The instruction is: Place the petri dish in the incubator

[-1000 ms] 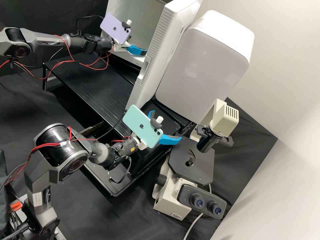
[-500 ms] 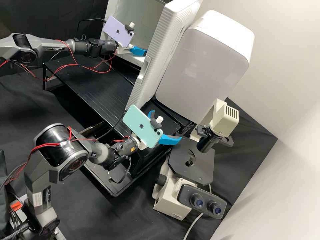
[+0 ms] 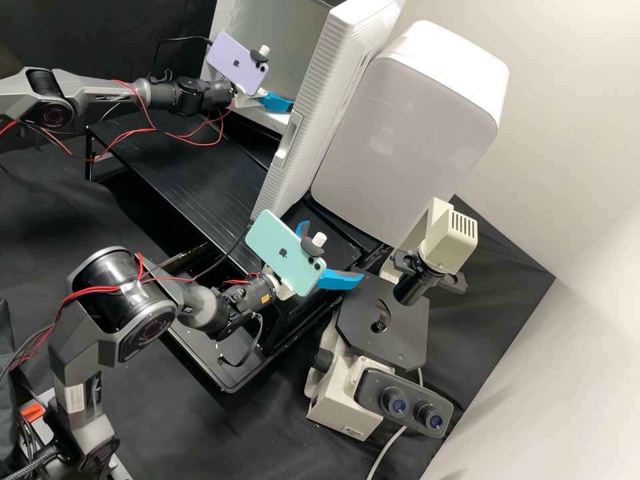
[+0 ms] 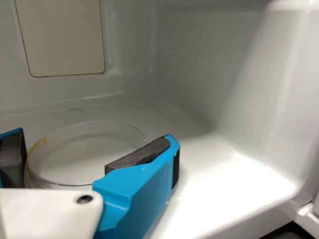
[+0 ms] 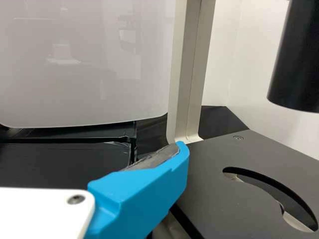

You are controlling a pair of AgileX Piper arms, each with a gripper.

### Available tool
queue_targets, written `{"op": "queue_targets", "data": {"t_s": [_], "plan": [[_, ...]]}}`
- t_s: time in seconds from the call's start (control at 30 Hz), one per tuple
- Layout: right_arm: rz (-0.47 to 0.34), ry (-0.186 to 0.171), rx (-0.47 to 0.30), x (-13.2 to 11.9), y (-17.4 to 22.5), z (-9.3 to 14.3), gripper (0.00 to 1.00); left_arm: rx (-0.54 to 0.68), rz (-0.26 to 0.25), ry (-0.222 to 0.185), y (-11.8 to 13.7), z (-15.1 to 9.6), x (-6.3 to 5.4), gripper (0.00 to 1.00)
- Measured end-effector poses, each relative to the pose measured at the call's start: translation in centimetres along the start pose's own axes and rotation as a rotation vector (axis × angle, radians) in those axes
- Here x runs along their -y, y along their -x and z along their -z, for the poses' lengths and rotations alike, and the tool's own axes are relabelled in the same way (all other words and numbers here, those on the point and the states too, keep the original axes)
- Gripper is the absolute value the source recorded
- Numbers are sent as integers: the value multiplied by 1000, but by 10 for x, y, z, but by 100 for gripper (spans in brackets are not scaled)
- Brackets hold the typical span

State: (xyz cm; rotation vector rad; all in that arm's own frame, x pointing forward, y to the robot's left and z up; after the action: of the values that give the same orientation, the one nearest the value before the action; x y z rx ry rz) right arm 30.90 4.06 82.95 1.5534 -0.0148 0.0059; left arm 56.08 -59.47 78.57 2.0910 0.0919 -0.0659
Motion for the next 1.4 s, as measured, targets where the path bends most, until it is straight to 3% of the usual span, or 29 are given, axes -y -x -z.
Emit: {"op": "queue_targets", "data": {"t_s": [0.27,0.4,0.47,0.57,0.67,1.03,1.4], "plan": [[0,0,0,0,0,0,100,-19,-3,-3,0,2,0,100],[0,0,0,0,0,0,100,-33,4,-53,2,6,10,100],[0,0,0,0,0,0,100,-28,-12,-51,6,8,11,100],[0,0,0,0,0,0,100,-10,-32,-61,16,8,11,100],[0,0,0,0,0,0,100,1,-41,-36,25,8,13,100],[0,0,0,0,0,0,100,113,-13,-26,63,-9,27,100],[0,0,0,0,0,0,100,235,-21,-60,113,-16,39,100]]}}
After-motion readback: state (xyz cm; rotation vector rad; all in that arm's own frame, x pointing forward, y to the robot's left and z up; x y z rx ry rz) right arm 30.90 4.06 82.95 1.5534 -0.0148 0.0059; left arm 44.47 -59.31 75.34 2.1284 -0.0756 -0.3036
